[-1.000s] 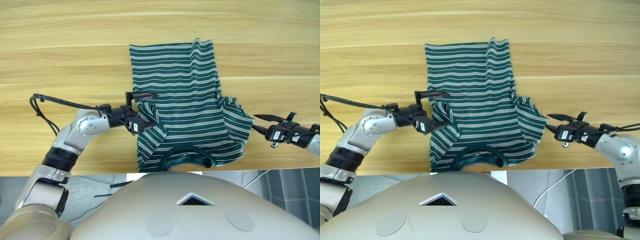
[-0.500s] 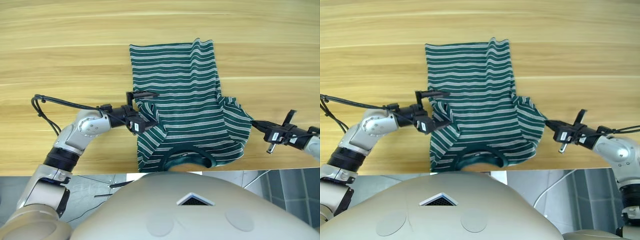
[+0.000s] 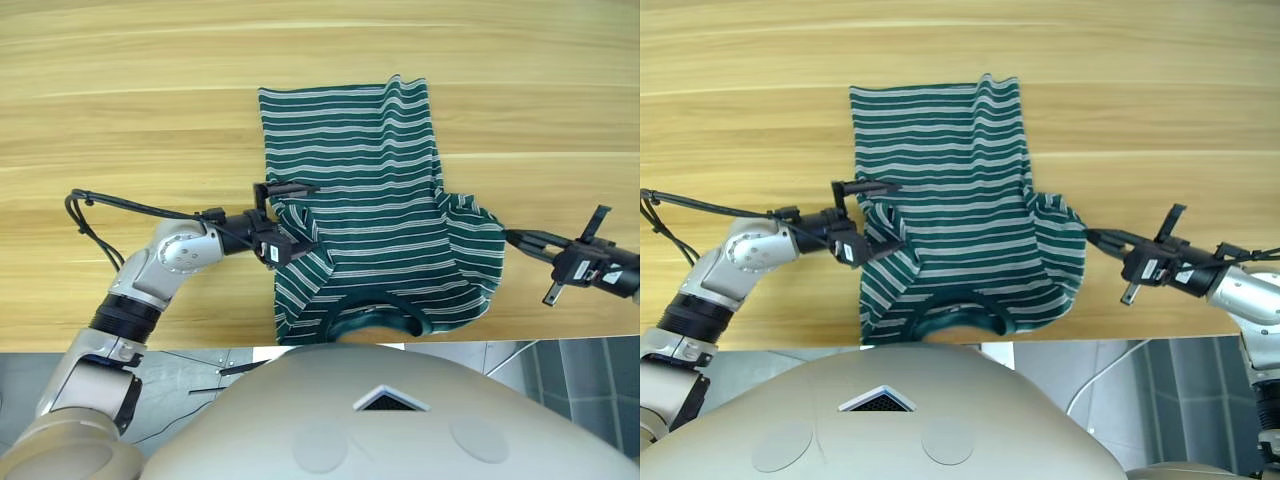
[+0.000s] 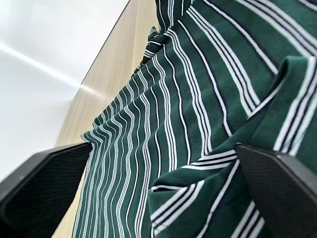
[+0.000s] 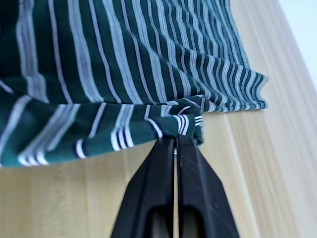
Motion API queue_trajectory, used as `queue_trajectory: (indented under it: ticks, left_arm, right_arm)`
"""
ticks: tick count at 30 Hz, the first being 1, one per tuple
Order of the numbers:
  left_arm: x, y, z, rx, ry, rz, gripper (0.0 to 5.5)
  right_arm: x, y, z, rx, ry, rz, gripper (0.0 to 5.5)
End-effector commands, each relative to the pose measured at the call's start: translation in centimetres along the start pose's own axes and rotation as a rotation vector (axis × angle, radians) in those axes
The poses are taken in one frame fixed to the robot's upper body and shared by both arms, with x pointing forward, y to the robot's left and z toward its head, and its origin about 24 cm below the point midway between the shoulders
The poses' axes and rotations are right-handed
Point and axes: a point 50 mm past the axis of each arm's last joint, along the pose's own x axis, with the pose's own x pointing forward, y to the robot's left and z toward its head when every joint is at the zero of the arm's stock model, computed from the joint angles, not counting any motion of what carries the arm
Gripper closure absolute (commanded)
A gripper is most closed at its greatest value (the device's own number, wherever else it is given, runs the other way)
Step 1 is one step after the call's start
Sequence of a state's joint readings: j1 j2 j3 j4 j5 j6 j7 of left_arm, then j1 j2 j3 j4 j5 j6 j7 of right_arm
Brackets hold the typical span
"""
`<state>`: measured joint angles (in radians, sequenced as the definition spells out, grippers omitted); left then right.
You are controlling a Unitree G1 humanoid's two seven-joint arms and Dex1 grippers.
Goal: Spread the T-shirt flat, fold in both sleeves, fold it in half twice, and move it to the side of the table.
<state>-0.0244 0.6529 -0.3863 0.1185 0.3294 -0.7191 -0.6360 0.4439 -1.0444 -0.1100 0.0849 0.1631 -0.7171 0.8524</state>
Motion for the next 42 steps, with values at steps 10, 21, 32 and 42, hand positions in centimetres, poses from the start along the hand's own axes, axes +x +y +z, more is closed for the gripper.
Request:
queue_trajectory:
  ticks: [10, 21, 32, 42]
  left_arm:
    - [0.3, 0.1, 0.0, 0.015, -0.003, 0.0, 0.1]
    - [0.4, 0.1, 0.0, 0.013, -0.002, 0.002, 0.1]
    - [0.1, 0.2, 0.0, 0.016, 0.0, -0.002, 0.1]
    - [0.0, 0.2, 0.0, 0.016, 0.0, -0.004, 0.1]
  right_arm:
    - [3.5, 0.0, 3.0, -0.078, -0.127, 0.081, 5.47]
    - [7.1, 1.0, 3.5, -0.078, -0.171, 0.209, 5.47]
    - [10.3, 1.9, 3.1, -0.094, -0.139, 0.236, 5.47]
    - [11.3, 3.1, 3.1, -0.099, -0.114, 0.287, 5.47]
